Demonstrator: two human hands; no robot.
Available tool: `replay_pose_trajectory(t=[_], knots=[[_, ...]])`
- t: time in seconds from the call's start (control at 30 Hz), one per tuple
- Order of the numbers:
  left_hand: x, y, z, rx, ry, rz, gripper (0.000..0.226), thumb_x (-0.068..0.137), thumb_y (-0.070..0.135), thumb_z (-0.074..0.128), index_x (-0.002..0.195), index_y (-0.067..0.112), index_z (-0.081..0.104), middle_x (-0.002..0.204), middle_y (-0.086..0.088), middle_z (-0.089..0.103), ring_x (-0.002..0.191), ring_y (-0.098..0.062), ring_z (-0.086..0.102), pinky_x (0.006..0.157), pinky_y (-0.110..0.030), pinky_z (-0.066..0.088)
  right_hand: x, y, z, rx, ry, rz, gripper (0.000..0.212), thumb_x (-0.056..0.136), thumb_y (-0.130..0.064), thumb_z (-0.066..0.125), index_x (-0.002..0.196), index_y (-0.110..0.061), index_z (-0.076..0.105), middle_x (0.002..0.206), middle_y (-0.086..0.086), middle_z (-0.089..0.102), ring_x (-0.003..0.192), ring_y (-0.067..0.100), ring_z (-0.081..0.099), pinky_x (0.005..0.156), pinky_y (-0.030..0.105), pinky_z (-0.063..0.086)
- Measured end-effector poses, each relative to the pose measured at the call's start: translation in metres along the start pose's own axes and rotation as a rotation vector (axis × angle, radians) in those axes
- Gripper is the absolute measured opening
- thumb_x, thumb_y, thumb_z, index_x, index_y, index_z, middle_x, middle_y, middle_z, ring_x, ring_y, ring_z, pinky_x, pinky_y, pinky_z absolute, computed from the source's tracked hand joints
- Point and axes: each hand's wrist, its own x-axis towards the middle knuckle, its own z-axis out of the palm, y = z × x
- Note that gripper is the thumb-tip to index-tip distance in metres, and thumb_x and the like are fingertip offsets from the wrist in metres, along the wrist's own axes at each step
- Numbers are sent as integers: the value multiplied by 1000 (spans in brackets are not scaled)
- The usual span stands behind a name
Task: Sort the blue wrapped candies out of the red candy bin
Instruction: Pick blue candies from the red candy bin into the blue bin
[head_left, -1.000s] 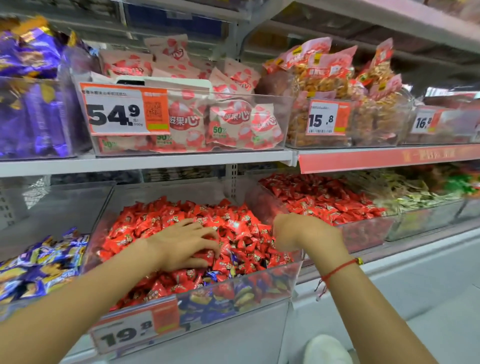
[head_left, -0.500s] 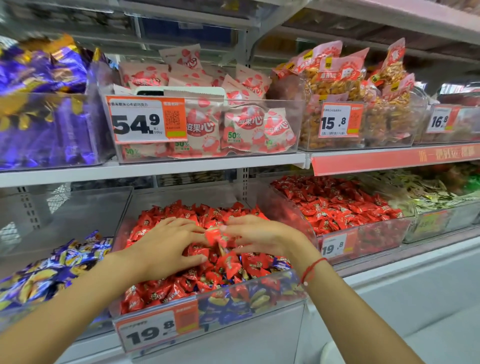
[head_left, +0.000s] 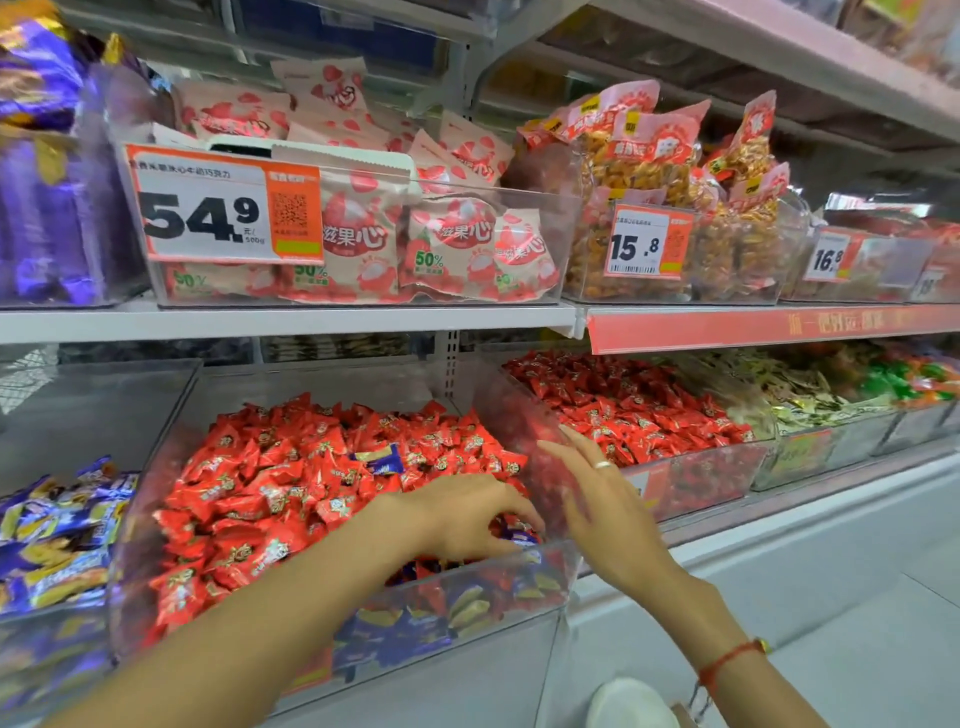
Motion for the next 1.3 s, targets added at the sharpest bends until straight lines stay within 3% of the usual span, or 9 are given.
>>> replay_pose_trajectory(t=[0.2, 0.37, 0.57, 0.63, 0.77, 0.87, 1.07, 1.2, 1.3], knots=[[8, -14, 11, 114, 10, -99, 35, 94, 45, 56, 127, 36, 60, 121, 7, 64, 109, -20, 57, 85, -34, 46, 1, 5, 3, 11, 52, -15, 60, 85, 5, 44, 133, -28, 51, 156, -6, 26, 89, 30, 59, 81, 35, 41], [-40, -17, 1, -61, 226, -200, 32, 95, 45, 53, 125, 34, 60, 119, 14, 64, 106, -9, 57, 88, -33, 46, 0, 2, 4, -34, 57, 0, 57, 86, 5, 43, 133, -27, 51, 156, -5, 25, 92, 30, 59, 83, 33, 39], [-82, -44, -15, -81, 522, -523, 9, 100, 26, 39, 107, 22, 36, 84, -4, 55, 78, -28, 52, 71, -44, 42, 1, -2, 6, -71, 59, 40, 57, 84, 8, 43, 131, -24, 53, 157, -4, 23, 87, 32, 59, 76, 36, 45], [-85, -51, -20, -89, 507, -618, 14, 98, 23, 40, 111, 17, 38, 83, -7, 54, 78, -28, 51, 70, -44, 41, 2, -4, 8, -74, 59, 39, 57, 84, 9, 43, 130, -22, 53, 157, -3, 23, 88, 31, 58, 75, 36, 45], [-72, -57, -25, 187, 310, -632, 42, 95, 46, 52, 130, 22, 51, 123, -3, 60, 116, -24, 50, 93, -38, 40, 0, -10, 4, -145, 141, 21, 55, 79, 12, 52, 126, -17, 57, 148, 7, 39, 115, 32, 52, 92, 43, 46], [-62, -57, -29, 232, 323, -657, 33, 94, 48, 55, 114, 24, 65, 112, -3, 68, 109, -23, 56, 87, -35, 43, 4, -27, 2, -158, 282, -83, 42, 77, -2, 68, 114, -20, 65, 127, 5, 56, 120, 29, 49, 97, 47, 42], [-78, -42, -32, 188, 686, -530, 13, 96, 33, 56, 105, 23, 58, 101, 4, 64, 96, -20, 54, 70, -30, 34, 23, -78, 3, -298, 194, -153, 12, 81, -25, 68, 90, -30, 75, 99, -6, 67, 103, 22, 55, 92, 39, 32], [-110, -21, -33, 19, 824, -460, 9, 100, 31, 44, 98, 23, 46, 83, 12, 46, 83, -17, 44, 66, -32, 29, 36, -99, 19, -82, -286, 70, 14, 85, -31, 66, 95, -28, 74, 103, -4, 70, 101, 19, 62, 78, 28, 43], [-134, -9, -27, -126, 803, -503, 17, 101, 39, 37, 98, 23, 43, 61, 7, 45, 61, -11, 43, 55, -30, 29, 35, -100, 42, -54, -331, 124, 18, 82, -32, 69, 100, -26, 67, 104, -2, 68, 102, 20, 62, 81, 30, 47]])
